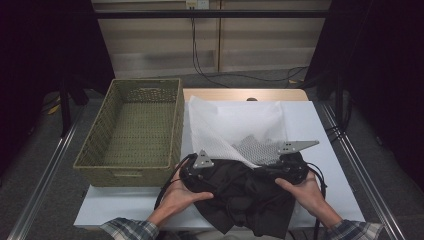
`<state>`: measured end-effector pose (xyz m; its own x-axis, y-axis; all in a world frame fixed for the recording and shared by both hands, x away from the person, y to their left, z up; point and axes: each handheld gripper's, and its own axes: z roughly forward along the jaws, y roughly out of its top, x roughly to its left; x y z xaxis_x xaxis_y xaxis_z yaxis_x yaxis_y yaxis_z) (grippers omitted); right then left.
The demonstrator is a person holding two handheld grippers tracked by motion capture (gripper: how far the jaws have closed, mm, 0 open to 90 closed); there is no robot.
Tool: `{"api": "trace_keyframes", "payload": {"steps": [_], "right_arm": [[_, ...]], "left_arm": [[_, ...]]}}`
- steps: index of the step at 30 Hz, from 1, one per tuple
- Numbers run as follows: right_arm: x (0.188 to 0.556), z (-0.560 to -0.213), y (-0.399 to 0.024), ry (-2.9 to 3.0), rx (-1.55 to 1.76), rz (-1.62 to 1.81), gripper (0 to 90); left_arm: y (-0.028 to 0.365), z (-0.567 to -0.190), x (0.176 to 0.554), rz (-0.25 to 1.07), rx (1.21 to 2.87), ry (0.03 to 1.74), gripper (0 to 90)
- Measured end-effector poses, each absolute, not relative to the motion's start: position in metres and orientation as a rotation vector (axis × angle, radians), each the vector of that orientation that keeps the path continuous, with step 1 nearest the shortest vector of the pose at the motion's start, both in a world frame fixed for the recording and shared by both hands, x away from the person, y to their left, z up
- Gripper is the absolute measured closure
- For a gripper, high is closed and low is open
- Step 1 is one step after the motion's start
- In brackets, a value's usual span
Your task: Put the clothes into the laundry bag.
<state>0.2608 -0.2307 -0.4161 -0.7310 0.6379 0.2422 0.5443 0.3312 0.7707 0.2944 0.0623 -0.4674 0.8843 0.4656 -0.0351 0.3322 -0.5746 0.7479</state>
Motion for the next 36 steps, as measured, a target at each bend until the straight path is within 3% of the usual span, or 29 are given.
{"api": "trace_keyframes", "payload": {"steps": [3,6,8,10,12,13,15,18,25,36], "right_arm": [[0.262,-0.416,-0.231,2.474,1.100,1.366,89.3],[0.263,-0.416,-0.231,2.468,1.112,1.369,89.3],[0.265,-0.415,-0.230,2.463,1.111,1.369,89.3],[0.267,-0.415,-0.229,2.467,1.111,1.365,89.3],[0.269,-0.414,-0.226,2.476,1.102,1.367,89.3],[0.271,-0.414,-0.224,2.473,1.096,1.366,89.3],[0.274,-0.412,-0.222,2.465,1.102,1.374,89.3],[0.279,-0.408,-0.219,2.454,1.101,1.386,89.3],[0.290,-0.396,-0.211,2.424,1.083,1.427,89.3],[0.289,-0.374,-0.195,2.406,1.004,1.506,89.4]], "left_arm": [[0.067,-0.467,0.295,0.125,2.224,0.583,15.8],[0.071,-0.467,0.293,0.059,2.225,0.554,26.7],[0.071,-0.466,0.294,0.036,2.235,0.549,41.4],[0.067,-0.470,0.294,0.095,2.274,0.543,56.0],[0.066,-0.472,0.299,0.045,2.248,0.553,64.7],[0.066,-0.471,0.300,0.027,2.242,0.563,73.5],[0.067,-0.467,0.301,0.015,2.224,0.568,80.6],[0.069,-0.457,0.300,-0.045,2.143,0.565,81.9],[0.057,-0.429,0.289,-0.041,2.055,0.463,82.4],[0.017,-0.421,0.298,-0.015,2.045,0.444,82.4]]}}
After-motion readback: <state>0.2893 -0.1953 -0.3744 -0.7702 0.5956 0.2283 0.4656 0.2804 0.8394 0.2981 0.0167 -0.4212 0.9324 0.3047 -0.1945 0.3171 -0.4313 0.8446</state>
